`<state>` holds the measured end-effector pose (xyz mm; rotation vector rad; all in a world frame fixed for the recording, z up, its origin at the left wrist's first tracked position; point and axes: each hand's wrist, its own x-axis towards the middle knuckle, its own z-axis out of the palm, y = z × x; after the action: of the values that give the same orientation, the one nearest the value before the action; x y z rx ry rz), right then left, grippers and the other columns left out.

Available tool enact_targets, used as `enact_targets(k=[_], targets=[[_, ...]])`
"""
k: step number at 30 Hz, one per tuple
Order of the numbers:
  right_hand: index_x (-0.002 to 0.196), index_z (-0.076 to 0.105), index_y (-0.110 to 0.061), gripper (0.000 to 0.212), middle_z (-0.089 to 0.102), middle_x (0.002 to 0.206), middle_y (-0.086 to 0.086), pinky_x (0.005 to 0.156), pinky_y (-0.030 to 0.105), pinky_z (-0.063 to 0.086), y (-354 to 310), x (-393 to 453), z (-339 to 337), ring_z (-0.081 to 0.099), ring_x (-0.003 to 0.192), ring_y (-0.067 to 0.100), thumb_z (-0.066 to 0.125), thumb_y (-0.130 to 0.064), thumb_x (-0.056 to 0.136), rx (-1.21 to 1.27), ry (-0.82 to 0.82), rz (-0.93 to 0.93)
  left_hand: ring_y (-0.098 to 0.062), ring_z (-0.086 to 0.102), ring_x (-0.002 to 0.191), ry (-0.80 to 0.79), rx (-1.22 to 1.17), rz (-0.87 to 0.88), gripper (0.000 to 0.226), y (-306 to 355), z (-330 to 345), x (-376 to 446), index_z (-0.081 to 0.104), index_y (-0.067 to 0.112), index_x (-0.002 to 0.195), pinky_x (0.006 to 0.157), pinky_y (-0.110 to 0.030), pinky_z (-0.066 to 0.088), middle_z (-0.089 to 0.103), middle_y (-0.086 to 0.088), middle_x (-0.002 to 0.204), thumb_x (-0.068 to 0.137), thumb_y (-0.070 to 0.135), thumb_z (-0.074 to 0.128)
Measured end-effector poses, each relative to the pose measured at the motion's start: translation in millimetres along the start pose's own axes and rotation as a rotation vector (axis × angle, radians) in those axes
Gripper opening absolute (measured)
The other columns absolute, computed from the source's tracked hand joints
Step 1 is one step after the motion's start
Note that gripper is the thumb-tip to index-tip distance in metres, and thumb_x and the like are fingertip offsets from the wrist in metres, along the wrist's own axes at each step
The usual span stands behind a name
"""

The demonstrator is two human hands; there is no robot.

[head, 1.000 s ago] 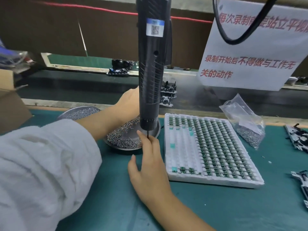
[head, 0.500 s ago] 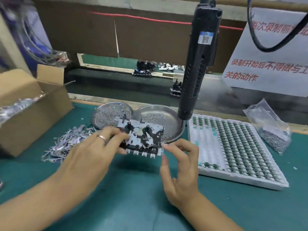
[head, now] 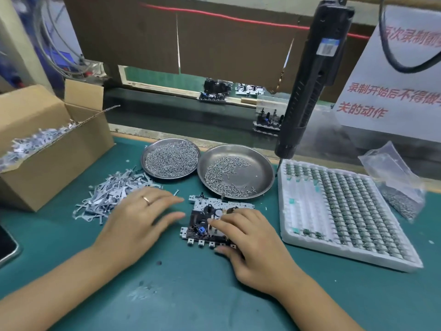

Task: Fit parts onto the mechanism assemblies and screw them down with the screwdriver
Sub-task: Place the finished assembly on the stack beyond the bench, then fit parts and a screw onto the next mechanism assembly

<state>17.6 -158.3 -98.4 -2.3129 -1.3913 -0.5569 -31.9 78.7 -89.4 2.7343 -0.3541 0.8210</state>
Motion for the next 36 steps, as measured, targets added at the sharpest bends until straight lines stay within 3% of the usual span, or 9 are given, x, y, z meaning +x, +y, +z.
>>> enact_targets(k=[5, 8, 12, 15, 19, 23, 27, 30, 36], targets=[[0.118, 0.065, -0.01, 0.033, 0.064, 0.104, 0.004, 0.083, 0.039, 0.045, 0, 0, -3, 0.057, 0.095, 0.023, 0.063, -0.022, 0.087, 0.079, 0.054, 0.014, -0.025, 0.066, 0.078, -0.007, 0.185, -0.056, 0.069, -16, 3, 8, 0.075, 0.017, 0.075, 0.087, -0.038, 0.027, 0.071, 0.005, 0.079, 0.097, 0.054, 0.022], [0.112, 0.067, -0.004, 0.028, 0.065, 0.102, 0.007, 0.082, 0.038, 0.047, -1, 1, -6, 0.06, 0.094, 0.023, 0.056, -0.019, 0.092, 0.16, 0.259, 0.087, -0.021, 0.061, 0.074, 0.149, 0.092, -0.019, 0.058, -8, -1, 12, 0.075, 0.015, 0.074, 0.082, -0.036, 0.028, 0.07, 0.006, 0.079, 0.1, 0.045, 0.032], [0.121, 0.06, -0.012, 0.029, 0.062, 0.111, 0.001, 0.094, 0.029, 0.045, 0, 1, -12, 0.058, 0.106, 0.014, 0.046, -0.018, 0.096, 0.397, 0.411, 0.259, -0.015, 0.054, 0.073, 0.147, -0.104, 0.344, 0.026, 20, -3, 28, 0.074, 0.012, 0.08, 0.073, -0.035, 0.036, 0.068, 0.003, 0.083, 0.095, 0.02, 0.054], [0.116, 0.064, -0.011, 0.026, 0.065, 0.102, 0.0, 0.086, 0.033, 0.048, 4, -1, -16, 0.06, 0.097, 0.015, 0.048, -0.018, 0.097, 0.403, 0.284, 0.242, -0.02, 0.056, 0.066, 0.048, -0.13, 0.558, 0.043, 39, 6, 39, 0.073, 0.01, 0.08, 0.072, -0.032, 0.038, 0.067, 0.0, 0.081, 0.103, 0.016, 0.037], [0.096, 0.073, -0.006, 0.014, 0.066, 0.079, 0.004, 0.069, 0.032, 0.048, 9, -3, -11, 0.058, 0.075, 0.019, 0.064, -0.004, 0.085, 0.46, 0.232, 0.272, -0.014, 0.052, 0.077, 0.0, -0.284, 0.446, 0.037, 34, 20, 39, 0.075, 0.01, 0.089, 0.077, -0.032, 0.038, 0.067, 0.0, 0.089, 0.102, 0.018, 0.041], [0.093, 0.075, -0.005, 0.015, 0.067, 0.077, 0.003, 0.069, 0.022, 0.047, 8, -2, -3, 0.057, 0.073, 0.014, 0.066, -0.002, 0.082, 0.512, 0.277, 0.341, -0.005, 0.054, 0.084, -0.026, -0.503, 0.261, 0.021, 33, 26, 27, 0.072, 0.016, 0.102, 0.083, -0.035, 0.038, 0.063, 0.012, 0.095, 0.09, 0.022, 0.056], [0.094, 0.076, -0.009, 0.016, 0.069, 0.078, -0.001, 0.072, 0.02, 0.046, 7, -2, 2, 0.058, 0.075, 0.013, 0.069, -0.003, 0.081, 0.498, 0.244, 0.379, -0.003, 0.059, 0.081, -0.02, -0.599, 0.029, 0.015, 35, 25, 25, 0.069, 0.03, 0.095, 0.087, -0.035, 0.036, 0.066, 0.021, 0.084, 0.081, 0.035, 0.064], [0.094, 0.076, -0.01, 0.016, 0.071, 0.085, -0.002, 0.077, 0.019, 0.048, 5, 0, 0, 0.06, 0.082, 0.01, 0.072, -0.005, 0.079, 0.481, 0.263, 0.403, 0.005, 0.056, 0.086, -0.062, -0.658, -0.113, 0.016, 35, 25, 23, 0.065, 0.044, 0.087, 0.091, -0.025, 0.03, 0.063, 0.033, 0.078, 0.074, 0.037, 0.07], [0.095, 0.076, -0.01, 0.017, 0.072, 0.082, 0.0, 0.071, 0.025, 0.051, 3, -2, -2, 0.064, 0.078, 0.014, 0.067, -0.004, 0.082, 0.508, 0.223, 0.401, 0.01, 0.053, 0.088, -0.099, -0.626, -0.155, 0.017, 38, 22, 23, 0.068, 0.042, 0.087, 0.091, -0.02, 0.029, 0.066, 0.028, 0.081, 0.071, 0.035, 0.07]])
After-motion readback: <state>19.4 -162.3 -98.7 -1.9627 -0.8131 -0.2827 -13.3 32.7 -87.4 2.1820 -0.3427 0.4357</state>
